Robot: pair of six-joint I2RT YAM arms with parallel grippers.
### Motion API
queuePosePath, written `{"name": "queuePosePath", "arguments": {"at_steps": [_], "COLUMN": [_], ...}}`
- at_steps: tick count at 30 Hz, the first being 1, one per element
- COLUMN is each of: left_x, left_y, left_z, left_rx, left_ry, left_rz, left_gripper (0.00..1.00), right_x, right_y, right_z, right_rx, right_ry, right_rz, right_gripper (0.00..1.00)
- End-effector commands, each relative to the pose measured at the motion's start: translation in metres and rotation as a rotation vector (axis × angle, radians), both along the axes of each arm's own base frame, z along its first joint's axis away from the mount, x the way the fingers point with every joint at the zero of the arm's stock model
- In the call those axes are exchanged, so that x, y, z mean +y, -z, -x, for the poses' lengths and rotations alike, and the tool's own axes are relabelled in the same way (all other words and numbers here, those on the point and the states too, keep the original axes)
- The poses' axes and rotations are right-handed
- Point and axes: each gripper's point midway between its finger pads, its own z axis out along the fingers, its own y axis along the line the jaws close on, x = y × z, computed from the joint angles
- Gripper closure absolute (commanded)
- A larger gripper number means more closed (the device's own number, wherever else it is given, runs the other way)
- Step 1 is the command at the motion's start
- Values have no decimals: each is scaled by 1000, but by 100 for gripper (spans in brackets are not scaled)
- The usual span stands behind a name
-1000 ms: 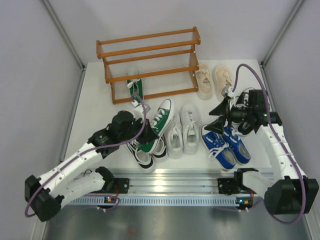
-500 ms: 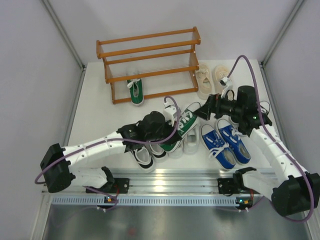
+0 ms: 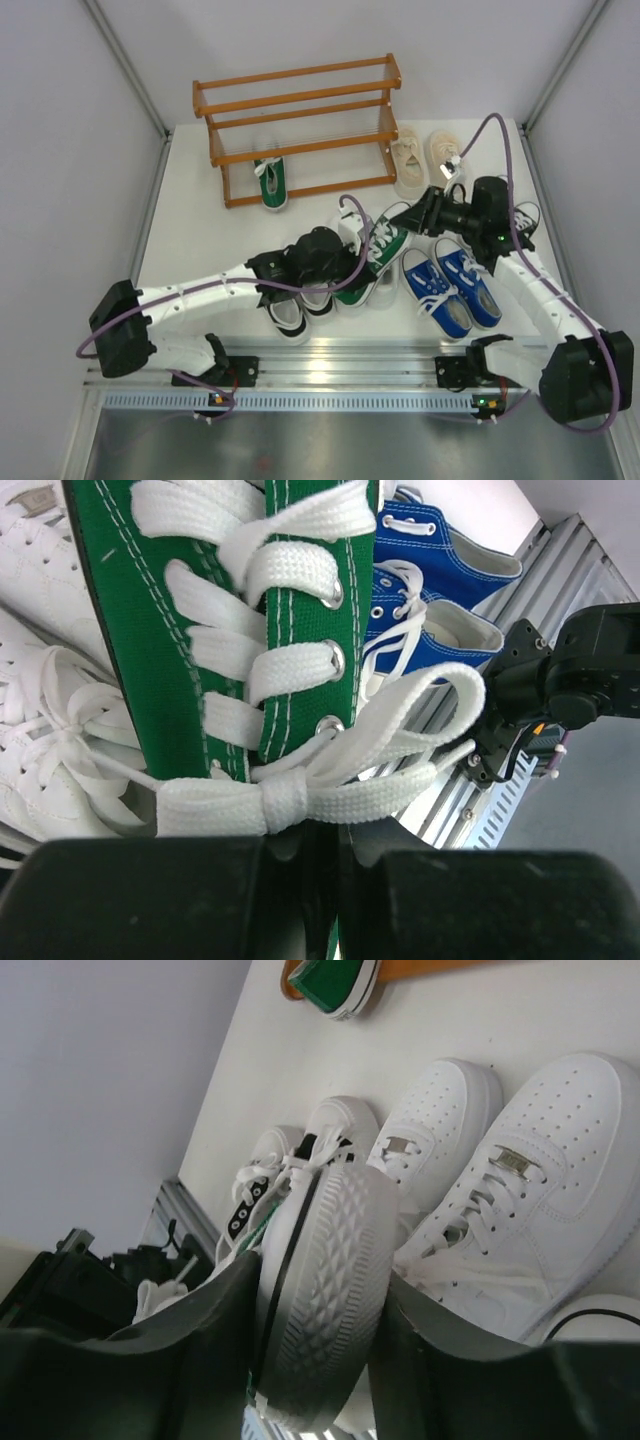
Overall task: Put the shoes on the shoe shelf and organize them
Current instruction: Pick up the shoe at the center of the board.
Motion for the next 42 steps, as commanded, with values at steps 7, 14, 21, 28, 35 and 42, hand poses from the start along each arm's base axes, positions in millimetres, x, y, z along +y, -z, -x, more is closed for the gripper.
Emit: {"name": "queuePosePath", "arguments": {"at_steps": [7,14,21,28,35,42], "left_x": [-11,42,49,20,1,9], "left_y": [-90,-80,-50,-42,-38,-15], "left_z": [-3,4,10,5,-1,-14], "left_rx": [-140,-163,-148,-165,-220,-316], "left_ry": [-16,-133,-116,-35,16,-60], "left_rz": [371,401,351,273,215,96], "left_gripper": [51,31,31,31,31,32], "right_x": [-26,-49,-51,-52,-53,-55], "right_y": [-39,-42,-45,-45,-48,-51], "right_z": [5,2,4,5,5,5], "right_rx": [-252,-283,-313,-320,-311,-303], "right_ry": [-138,-97,-91,-88,-87,-86], "right_rz": [-163,-178,-176,-174,-195,-216], "right_gripper": [100,100,100,100,100,100]}}
